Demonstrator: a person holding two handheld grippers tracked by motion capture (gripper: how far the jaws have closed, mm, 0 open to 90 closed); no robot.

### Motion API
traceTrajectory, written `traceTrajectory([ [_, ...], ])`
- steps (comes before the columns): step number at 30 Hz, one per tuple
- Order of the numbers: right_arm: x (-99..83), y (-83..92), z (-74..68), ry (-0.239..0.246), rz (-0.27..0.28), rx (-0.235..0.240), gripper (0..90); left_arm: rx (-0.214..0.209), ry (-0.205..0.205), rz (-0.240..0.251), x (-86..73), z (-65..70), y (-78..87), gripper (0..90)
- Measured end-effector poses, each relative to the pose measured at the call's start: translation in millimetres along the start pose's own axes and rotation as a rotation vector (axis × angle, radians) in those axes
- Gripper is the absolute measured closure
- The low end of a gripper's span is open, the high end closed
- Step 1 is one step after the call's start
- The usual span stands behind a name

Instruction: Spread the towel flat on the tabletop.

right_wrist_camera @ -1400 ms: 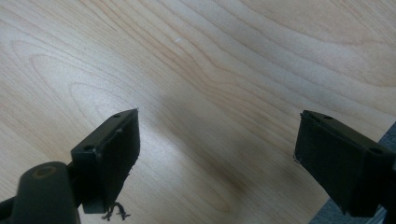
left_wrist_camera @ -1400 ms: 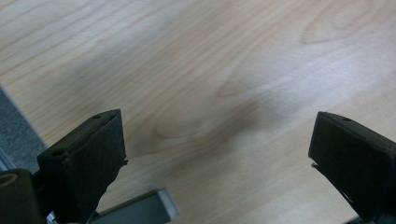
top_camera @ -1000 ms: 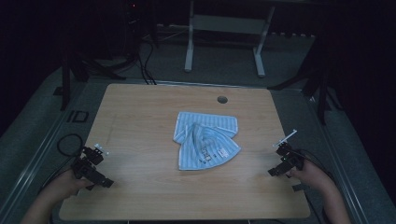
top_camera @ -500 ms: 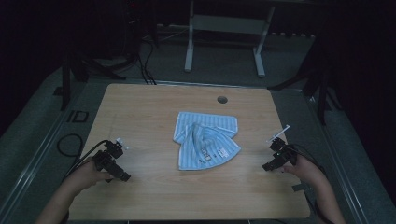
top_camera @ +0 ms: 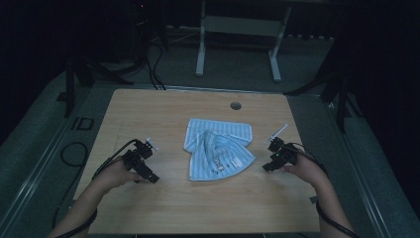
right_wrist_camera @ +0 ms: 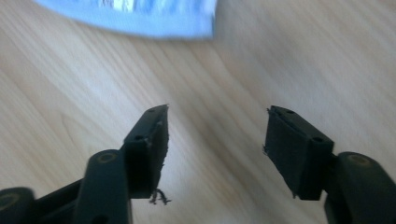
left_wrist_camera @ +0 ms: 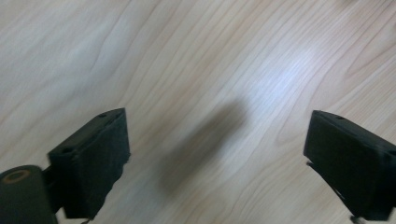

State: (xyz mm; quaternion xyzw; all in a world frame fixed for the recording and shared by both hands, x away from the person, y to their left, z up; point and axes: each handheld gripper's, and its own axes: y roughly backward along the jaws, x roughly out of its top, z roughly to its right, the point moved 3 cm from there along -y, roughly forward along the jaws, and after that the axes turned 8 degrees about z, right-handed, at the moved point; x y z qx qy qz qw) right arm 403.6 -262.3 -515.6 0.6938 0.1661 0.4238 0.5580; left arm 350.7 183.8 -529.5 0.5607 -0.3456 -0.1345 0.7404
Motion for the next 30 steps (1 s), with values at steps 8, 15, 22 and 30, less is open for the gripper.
traceTrajectory([
  [8, 28.8, -4.5, -8.1, 0.047, 0.011, 0.009, 41.0, -0.001, -0.022, 0.036, 30.9, 10.3, -9.9, 14.6],
  [15, 55.6, -8.7, -9.8, 0.069, 0.041, 0.009, 42.7, -0.009, -0.056, 0.044, 59.2, 22.1, -18.4, 22.4],
  [22, 87.2, -25.3, -10.4, 0.094, 0.067, 0.01, 44.6, -0.025, -0.087, 0.041, 83.3, 31.2, -36.0, 31.1],
  [30, 109.2, -50.3, -4.0, 0.075, 0.084, -0.023, 55.1, -0.055, -0.094, 0.054, 102.3, 41.7, -59.7, 36.4],
])
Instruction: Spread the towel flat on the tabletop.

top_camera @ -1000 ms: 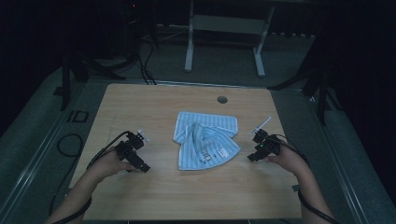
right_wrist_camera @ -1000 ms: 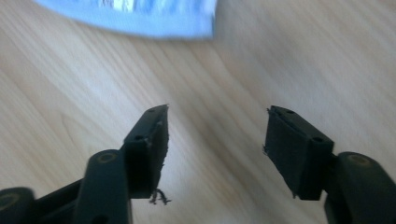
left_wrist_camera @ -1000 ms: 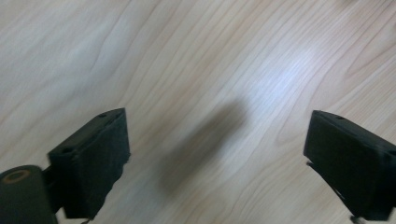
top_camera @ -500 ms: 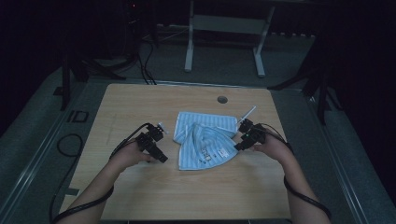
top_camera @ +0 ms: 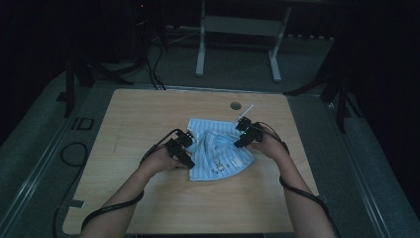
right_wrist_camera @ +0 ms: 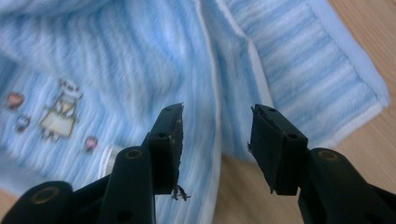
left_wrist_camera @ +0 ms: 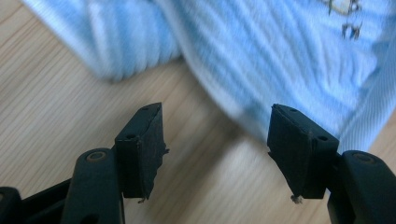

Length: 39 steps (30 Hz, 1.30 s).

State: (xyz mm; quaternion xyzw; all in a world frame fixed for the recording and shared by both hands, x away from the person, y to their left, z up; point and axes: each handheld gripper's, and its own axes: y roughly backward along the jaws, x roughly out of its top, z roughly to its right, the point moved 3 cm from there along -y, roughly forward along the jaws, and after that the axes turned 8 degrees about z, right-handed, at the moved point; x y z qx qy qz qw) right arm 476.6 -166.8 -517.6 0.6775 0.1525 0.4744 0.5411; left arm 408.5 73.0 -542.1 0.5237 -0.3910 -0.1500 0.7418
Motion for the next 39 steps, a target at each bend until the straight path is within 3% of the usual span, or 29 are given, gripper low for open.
traceTrajectory([
  [5, 0.2, -10.6, 1.0, -0.007, -0.013, 0.001, 57.2, -0.003, 0.015, 0.013, 6.0, -0.4, -9.7, 37.7],
  [7, -1.8, -16.0, -0.2, 0.002, -0.037, -0.001, 62.4, 0.005, 0.003, 0.01, 8.5, -0.2, -13.8, 38.3],
  [9, -3.7, -21.0, -3.6, 0.024, -0.066, -0.001, 75.2, 0.012, -0.003, 0.033, 12.2, 0.8, -15.1, 44.4],
  [11, -3.6, -21.0, -5.0, 0.029, -0.067, 0.0, 80.1, 0.015, -0.01, 0.04, 13.1, 1.2, -14.5, 54.4],
  [12, -2.3, -18.7, -7.1, 0.035, -0.062, -0.014, 86.9, 0.017, -0.025, 0.068, 16.1, 2.1, -10.7, 66.5],
  [15, -0.8, -13.3, -8.6, 0.042, -0.046, -0.019, 87.8, 0.014, -0.019, 0.096, 18.9, 3.5, -3.3, 84.5],
  [16, -0.4, -10.0, -9.2, 0.047, -0.037, -0.02, 87.9, 0.023, -0.022, 0.103, 19.4, 3.5, -0.8, 86.8],
  [23, -3.1, 10.5, -11.8, 0.046, 0.017, -0.045, 87.9, 0.056, -0.026, 0.151, 17.3, 5.8, 20.7, 88.3],
  [31, -26.6, 45.1, -21.3, 0.041, 0.086, -0.077, 87.8, 0.144, -0.024, 0.202, -4.8, 4.3, 55.2, 88.3],
  [33, -31.3, 49.0, -23.5, 0.04, 0.097, -0.078, 87.8, 0.14, -0.023, 0.202, -7.4, 4.6, 57.5, 88.3],
  [34, -41.5, 55.2, -29.1, 0.019, 0.116, -0.067, 87.7, 0.112, -0.009, 0.219, -16.4, 7.9, 61.9, 88.3],
  [35, -41.5, 55.2, -29.1, 0.019, 0.116, -0.067, 87.7, 0.112, -0.009, 0.219, -16.4, 7.9, 61.9, 88.2],
  [36, -51.6, 60.1, -37.2, -0.002, 0.144, -0.045, 87.6, 0.079, -0.017, 0.213, -26.1, 14.3, 62.6, 88.1],
  [39, -61.1, 63.2, -47.7, 0.01, 0.152, -0.055, 87.5, 0.05, -0.023, 0.208, -35.2, 22.4, 61.8, 88.0],
])
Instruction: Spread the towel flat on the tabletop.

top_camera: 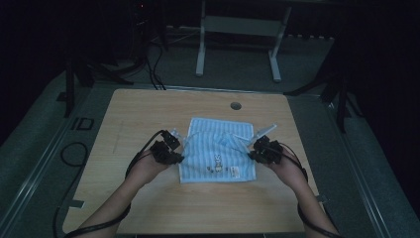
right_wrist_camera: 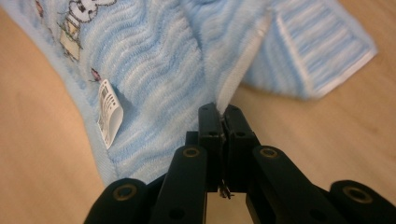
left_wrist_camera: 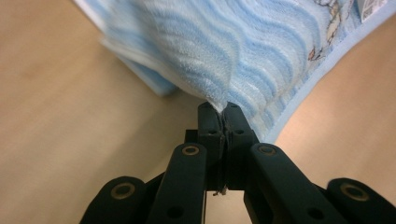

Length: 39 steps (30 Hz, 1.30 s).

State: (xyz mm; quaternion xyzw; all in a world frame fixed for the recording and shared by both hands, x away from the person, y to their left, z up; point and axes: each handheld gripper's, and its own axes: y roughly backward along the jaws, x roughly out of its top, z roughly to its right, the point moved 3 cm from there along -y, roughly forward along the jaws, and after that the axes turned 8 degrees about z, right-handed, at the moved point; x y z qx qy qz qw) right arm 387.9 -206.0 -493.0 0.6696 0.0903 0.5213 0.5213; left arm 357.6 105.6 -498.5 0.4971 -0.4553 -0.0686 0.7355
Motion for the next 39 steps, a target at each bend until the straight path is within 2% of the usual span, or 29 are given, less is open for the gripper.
traceTrajectory([
  [1, -12.3, 5.8, -13.5, 0.009, 0.005, 0.007, 87.4, -0.037, -0.008, -0.004, -11.7, 11.8, -0.2, 88.0],
  [2, -16.4, 7.4, -17.6, 0.011, 0.009, 0.008, 87.4, -0.059, -0.009, -0.017, -16.9, 16.8, -0.9, 88.0],
  [6, -38.8, 11.6, -35.0, -0.001, -0.001, 0.015, 86.5, -0.108, -0.024, -0.052, -36.4, 36.0, -7.4, 87.5],
  [7, -46.1, 11.5, -40.8, 0.004, -0.01, 0.02, 85.7, -0.106, -0.029, -0.058, -39.8, 38.9, -8.8, 87.5],
  [8, -46.1, 11.5, -40.8, 0.004, -0.01, 0.02, 85.7, -0.106, -0.029, -0.058, -39.8, 38.9, -8.8, 87.4],
  [9, -57.7, 9.4, -49.9, 0.018, -0.039, 0.01, 85.6, -0.128, -0.03, -0.075, -47.5, 44.2, -12.3, 87.1],
  [10, -57.7, 9.4, -49.9, 0.018, -0.039, 0.01, 85.6, -0.128, -0.03, -0.075, -47.5, 44.2, -12.3, 87.1],
  [11, -68.3, 7.6, -57.8, 0.017, -0.057, 0.018, 85.6, -0.131, -0.027, -0.076, -51.5, 46.8, -13.6, 87.1],
  [16, -83.4, 4.7, -68.6, 0.009, -0.081, 0.032, 85.6, -0.156, -0.03, -0.101, -60.2, 53.0, -18.2, 87.1],
  [23, -88.7, 0.7, -67.2, -0.007, -0.1, 0.033, 84.8, -0.163, -0.035, -0.145, -67.0, 53.0, -27.3, 87.0],
  [25, -88.7, 1.5, -67.4, -0.013, -0.101, 0.035, 79.4, -0.161, -0.017, -0.126, -68.3, 51.0, -26.7, 86.1],
  [26, -88.9, 3.0, -67.9, -0.017, -0.097, 0.042, 78.2, -0.165, -0.011, -0.122, -69.1, 49.8, -25.6, 84.0],
  [27, -89.2, 6.6, -67.1, -0.019, -0.081, 0.055, 74.2, -0.167, -0.006, -0.123, -69.7, 49.3, -24.5, 76.6],
  [29, -89.0, 10.1, -65.1, -0.023, -0.081, 0.051, 73.8, -0.152, -0.01, -0.125, -70.7, 46.2, -19.7, 73.6],
  [33, -80.6, 25.1, -52.0, -0.023, -0.058, 0.015, 69.6, -0.114, -0.009, -0.115, -65.8, 36.7, -6.4, 61.6],
  [34, -77.8, 27.7, -48.6, -0.022, -0.049, 0.005, 68.0, -0.09, -0.019, -0.113, -62.8, 33.8, -2.0, 58.8],
  [35, -68.2, 33.7, -37.7, -0.024, -0.036, -0.018, 66.5, -0.071, -0.024, -0.108, -59.8, 31.4, 1.0, 54.9],
  [36, -68.2, 33.7, -37.7, -0.024, -0.036, -0.018, 66.5, -0.063, -0.02, -0.101, -56.8, 29.0, 2.8, 54.9],
  [37, -58.0, 34.7, -27.8, -0.035, -0.024, -0.035, 65.2, -0.055, -0.025, -0.095, -53.5, 26.2, 3.8, 52.6],
  [38, -58.0, 34.7, -27.8, -0.035, -0.024, -0.035, 65.2, -0.05, -0.021, -0.091, -50.3, 23.4, 4.1, 52.6],
  [39, -47.0, 31.5, -19.0, -0.035, -0.02, -0.047, 64.9, -0.045, -0.015, -0.086, -46.9, 20.1, 3.7, 52.6],
])
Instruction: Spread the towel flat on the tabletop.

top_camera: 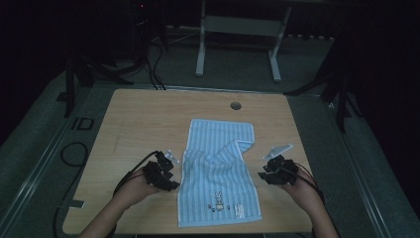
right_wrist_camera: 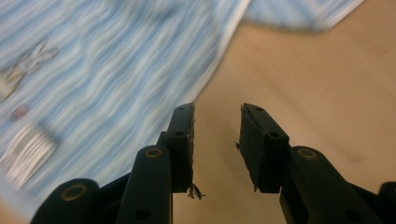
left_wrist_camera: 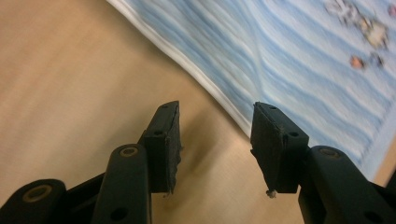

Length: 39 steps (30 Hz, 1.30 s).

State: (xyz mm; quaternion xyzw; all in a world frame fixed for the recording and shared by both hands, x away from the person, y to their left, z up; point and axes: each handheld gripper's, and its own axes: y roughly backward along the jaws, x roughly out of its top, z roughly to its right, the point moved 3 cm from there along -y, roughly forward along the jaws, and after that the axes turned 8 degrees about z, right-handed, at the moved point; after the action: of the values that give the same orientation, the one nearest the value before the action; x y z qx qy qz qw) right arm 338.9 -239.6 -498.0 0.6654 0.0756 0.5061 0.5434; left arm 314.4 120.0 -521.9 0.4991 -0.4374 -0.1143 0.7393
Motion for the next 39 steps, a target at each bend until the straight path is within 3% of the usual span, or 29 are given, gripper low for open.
traceTrajectory([
  [5, 26.1, -12.4, 12.3, -0.006, 0.011, 0.009, 62.8, 0.002, -0.02, 0.008, 16.5, -12.2, -7.4, 52.5],
  [8, 50.6, -28.2, 16.7, -0.01, 0.024, 0.039, 58.3, -0.006, -0.011, -0.005, 24.4, -20.2, -15.5, 51.0],
  [9, 50.6, -28.2, 16.7, -0.01, 0.024, 0.039, 58.3, -0.005, -0.003, -0.008, 26.8, -23.2, -18.5, 51.0],
  [11, 61.0, -39.6, 17.1, -0.017, 0.021, 0.059, 55.6, -0.002, 0.005, -0.011, 31.4, -28.6, -26.6, 50.9],
  [12, 68.7, -54.9, 19.0, -0.016, 0.002, 0.041, 53.6, 0.008, 0.013, -0.019, 33.9, -32.8, -33.6, 50.9],
  [16, 73.9, -74.3, 23.3, -0.029, -0.027, 0.04, 53.3, 0.036, 0.007, -0.029, 36.8, -39.1, -41.2, 50.9],
  [18, 76.6, -92.9, 28.4, -0.06, -0.065, 0.045, 52.8, 0.043, 0.025, -0.02, 40.5, -46.1, -46.6, 49.8],
  [22, 77.5, -108.8, 31.4, -0.084, -0.102, 0.036, 52.5, 0.047, 0.046, -0.013, 45.0, -52.5, -52.4, 49.8],
  [25, 76.4, -118.4, 30.0, -0.086, -0.13, 0.039, 56.2, 0.019, 0.063, 0.007, 50.4, -53.5, -58.4, 49.8],
  [26, 75.9, -120.5, 29.6, -0.082, -0.137, 0.048, 62.1, 0.017, 0.064, 0.01, 52.0, -52.6, -60.6, 50.8],
  [28, 76.9, -121.3, 28.0, -0.074, -0.14, 0.051, 71.2, 0.007, 0.047, 0.011, 55.1, -49.6, -64.0, 56.1],
  [30, 79.4, -117.7, 27.0, -0.057, -0.139, 0.047, 84.4, 0.006, 0.039, 0.02, 57.9, -46.7, -63.7, 75.1],
  [32, 81.8, -110.6, 26.3, -0.037, -0.13, 0.026, 86.8, 0.001, 0.037, 0.034, 60.6, -43.3, -58.9, 86.4],
  [39, 79.7, -69.1, 22.7, -0.002, -0.038, -0.008, 87.5, 0.0, 0.002, 0.081, 61.1, -28.0, -30.9, 88.0],
])
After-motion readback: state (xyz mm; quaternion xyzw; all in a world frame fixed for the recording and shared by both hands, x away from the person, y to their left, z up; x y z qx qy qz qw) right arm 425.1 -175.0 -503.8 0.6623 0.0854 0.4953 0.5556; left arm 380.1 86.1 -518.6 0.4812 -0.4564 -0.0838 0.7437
